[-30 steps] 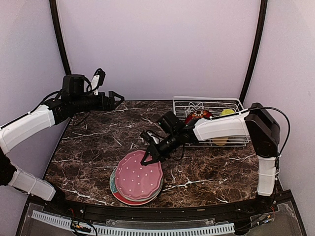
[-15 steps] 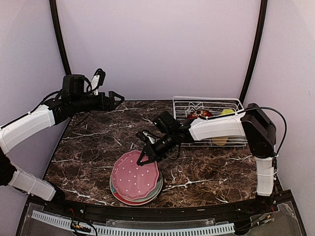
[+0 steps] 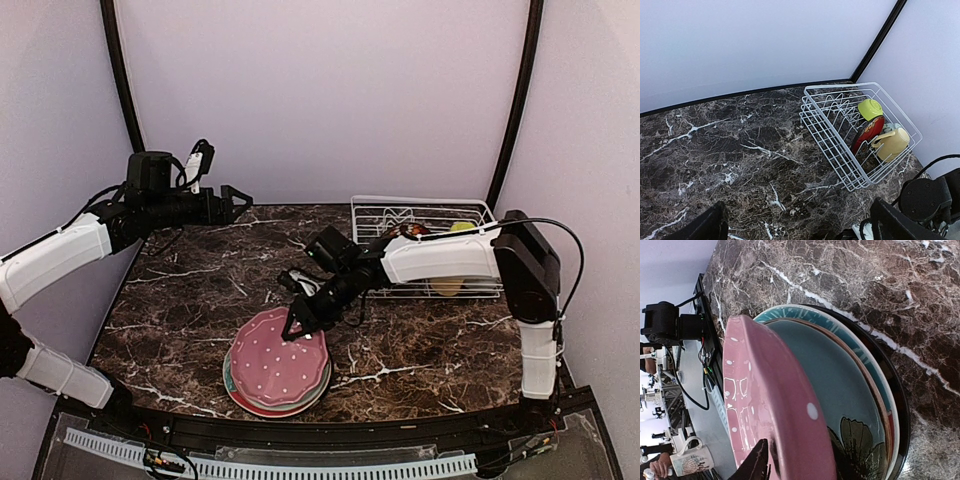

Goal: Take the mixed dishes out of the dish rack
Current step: Place the plate with another plate.

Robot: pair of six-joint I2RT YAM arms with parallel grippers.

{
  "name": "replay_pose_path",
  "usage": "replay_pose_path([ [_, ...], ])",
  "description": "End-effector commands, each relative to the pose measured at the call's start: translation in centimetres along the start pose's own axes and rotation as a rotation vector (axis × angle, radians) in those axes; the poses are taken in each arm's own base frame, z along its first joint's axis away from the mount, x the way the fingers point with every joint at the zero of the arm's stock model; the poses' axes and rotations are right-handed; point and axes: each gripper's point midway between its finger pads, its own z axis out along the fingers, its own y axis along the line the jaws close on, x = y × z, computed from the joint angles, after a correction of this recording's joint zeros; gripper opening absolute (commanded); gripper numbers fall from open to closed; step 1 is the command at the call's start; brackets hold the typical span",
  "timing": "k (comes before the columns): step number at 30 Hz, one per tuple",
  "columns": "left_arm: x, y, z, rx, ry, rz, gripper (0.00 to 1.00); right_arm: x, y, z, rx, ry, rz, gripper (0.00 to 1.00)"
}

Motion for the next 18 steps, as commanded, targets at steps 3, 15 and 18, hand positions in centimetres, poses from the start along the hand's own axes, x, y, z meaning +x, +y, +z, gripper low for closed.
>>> replay_pose_path([
  [3,-0.9,-0.5,-0.6,0.019,-0.026,-0.001,0.98,-0.7,1.5,-0.9,0.081,-0.022,-0.083,0.39],
  [15,-1.2,-0.3,-1.0,-0.001,-0.042,0.012,0.98,-0.7,1.4,-2.1,0.195,-0.03,-0.168,0.62],
  [18,-1.5,-0.1,-1.3,-0.016,-0.054,0.028,0.98,-0.8,1.7,-2.4,0.202,-0.037,-0.188,0.67],
])
